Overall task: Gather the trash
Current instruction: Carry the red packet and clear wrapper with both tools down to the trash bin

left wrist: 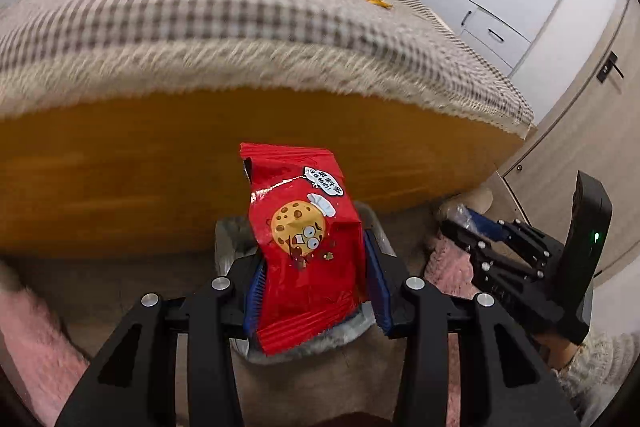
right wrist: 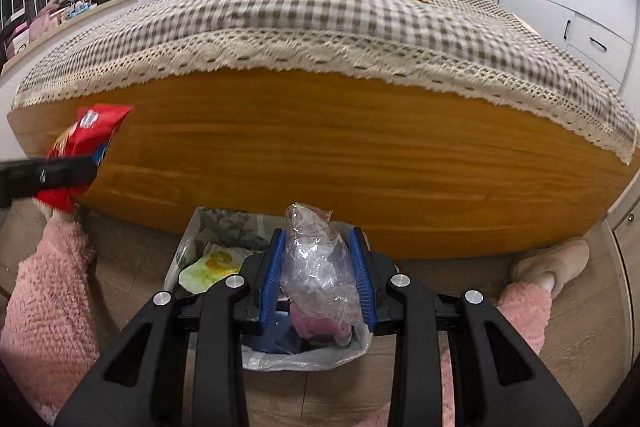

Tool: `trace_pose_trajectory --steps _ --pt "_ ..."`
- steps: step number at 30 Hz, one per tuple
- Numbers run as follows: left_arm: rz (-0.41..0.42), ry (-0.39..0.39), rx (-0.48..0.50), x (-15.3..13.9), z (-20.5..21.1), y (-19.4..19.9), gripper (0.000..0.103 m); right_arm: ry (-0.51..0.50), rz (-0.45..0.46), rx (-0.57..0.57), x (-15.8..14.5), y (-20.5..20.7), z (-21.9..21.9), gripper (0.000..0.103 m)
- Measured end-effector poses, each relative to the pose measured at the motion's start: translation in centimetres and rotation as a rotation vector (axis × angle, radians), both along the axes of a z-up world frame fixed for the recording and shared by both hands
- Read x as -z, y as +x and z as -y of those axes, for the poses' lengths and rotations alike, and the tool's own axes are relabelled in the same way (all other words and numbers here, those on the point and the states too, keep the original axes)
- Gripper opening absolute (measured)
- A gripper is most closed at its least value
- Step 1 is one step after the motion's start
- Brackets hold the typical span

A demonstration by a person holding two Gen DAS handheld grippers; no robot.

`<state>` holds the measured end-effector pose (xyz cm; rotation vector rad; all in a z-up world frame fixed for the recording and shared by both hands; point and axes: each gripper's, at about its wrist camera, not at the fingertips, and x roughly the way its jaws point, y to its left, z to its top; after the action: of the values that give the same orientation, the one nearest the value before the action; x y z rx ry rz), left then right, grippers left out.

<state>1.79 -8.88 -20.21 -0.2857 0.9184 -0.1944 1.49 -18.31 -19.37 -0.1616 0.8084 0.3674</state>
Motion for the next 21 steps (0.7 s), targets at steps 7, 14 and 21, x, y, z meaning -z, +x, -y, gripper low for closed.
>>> trace_pose_trajectory --steps 7,14,21 --pt "-0.049 -0.045 -0.018 0.6 -1.0 -0.6 0.041 0.004 0.016 -0.039 -0.8 -0.4 -1.2 0.033" --pt "-0.088 -0.014 0.031 0.6 -0.2 -0.9 0.040 -0.008 -0.024 -0.088 0.0 -0.4 -2.6 0.033" --pt "-0.113 -0.010 0.043 1.6 0.2 -0.8 0.040 -0.025 -0.052 -0.127 1.1 -0.4 -3.6 0.033"
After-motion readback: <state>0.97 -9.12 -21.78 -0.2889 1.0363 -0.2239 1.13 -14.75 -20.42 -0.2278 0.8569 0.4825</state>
